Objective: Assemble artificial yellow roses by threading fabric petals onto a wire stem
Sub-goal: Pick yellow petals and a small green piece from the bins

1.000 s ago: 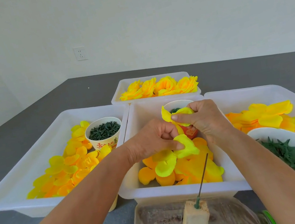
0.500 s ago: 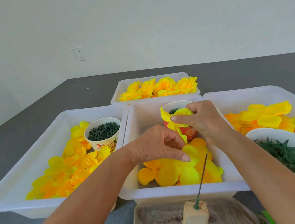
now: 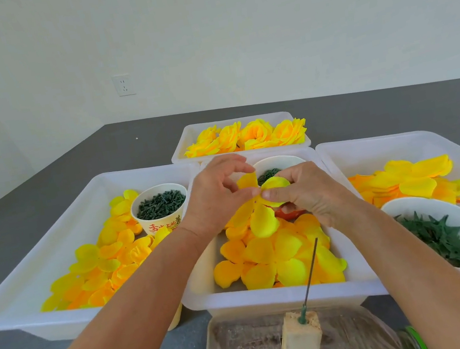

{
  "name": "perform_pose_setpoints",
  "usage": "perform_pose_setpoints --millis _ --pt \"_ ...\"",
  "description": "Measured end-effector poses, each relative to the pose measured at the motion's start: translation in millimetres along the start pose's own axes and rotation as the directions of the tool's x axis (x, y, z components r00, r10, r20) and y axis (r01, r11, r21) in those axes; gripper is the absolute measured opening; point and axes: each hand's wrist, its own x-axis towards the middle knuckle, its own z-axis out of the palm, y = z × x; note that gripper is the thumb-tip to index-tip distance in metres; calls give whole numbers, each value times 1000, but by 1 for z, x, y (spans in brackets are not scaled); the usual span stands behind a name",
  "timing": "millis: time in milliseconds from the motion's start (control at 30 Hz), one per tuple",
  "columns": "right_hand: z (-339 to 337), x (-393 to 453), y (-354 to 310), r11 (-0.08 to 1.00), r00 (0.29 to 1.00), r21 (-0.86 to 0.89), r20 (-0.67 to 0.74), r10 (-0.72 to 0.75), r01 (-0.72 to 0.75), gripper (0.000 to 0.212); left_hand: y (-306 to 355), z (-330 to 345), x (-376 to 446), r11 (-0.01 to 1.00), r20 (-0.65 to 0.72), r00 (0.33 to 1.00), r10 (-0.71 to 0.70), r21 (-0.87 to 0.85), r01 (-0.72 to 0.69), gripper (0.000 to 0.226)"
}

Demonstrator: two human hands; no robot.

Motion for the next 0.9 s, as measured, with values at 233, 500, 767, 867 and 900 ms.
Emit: perform_pose_setpoints --millis 233,500,767,867,900 --pt "-2 -3 0 989 998 -134 20 -63 65 11 4 3 -5 1000 76 997 -25 20 23 13" --pt "2 -3 -1 984 996 -168 -61 -68 56 32 4 3 -6 999 117 993 -6 35 2 18" --pt "-2 -2 -1 985 992 156 -111 -59 76 30 -11 -2 7 978 -251 945 -209 -76 196 21" --pt "-2 -3 1 991 994 120 -97 -43 54 24 -13 -4 9 957 -359 889 -283 -165 238 31" --pt "-2 -2 1 993 994 109 -99 -44 55 22 -13 -5 9 958 -383 879 -284 -155 242 32"
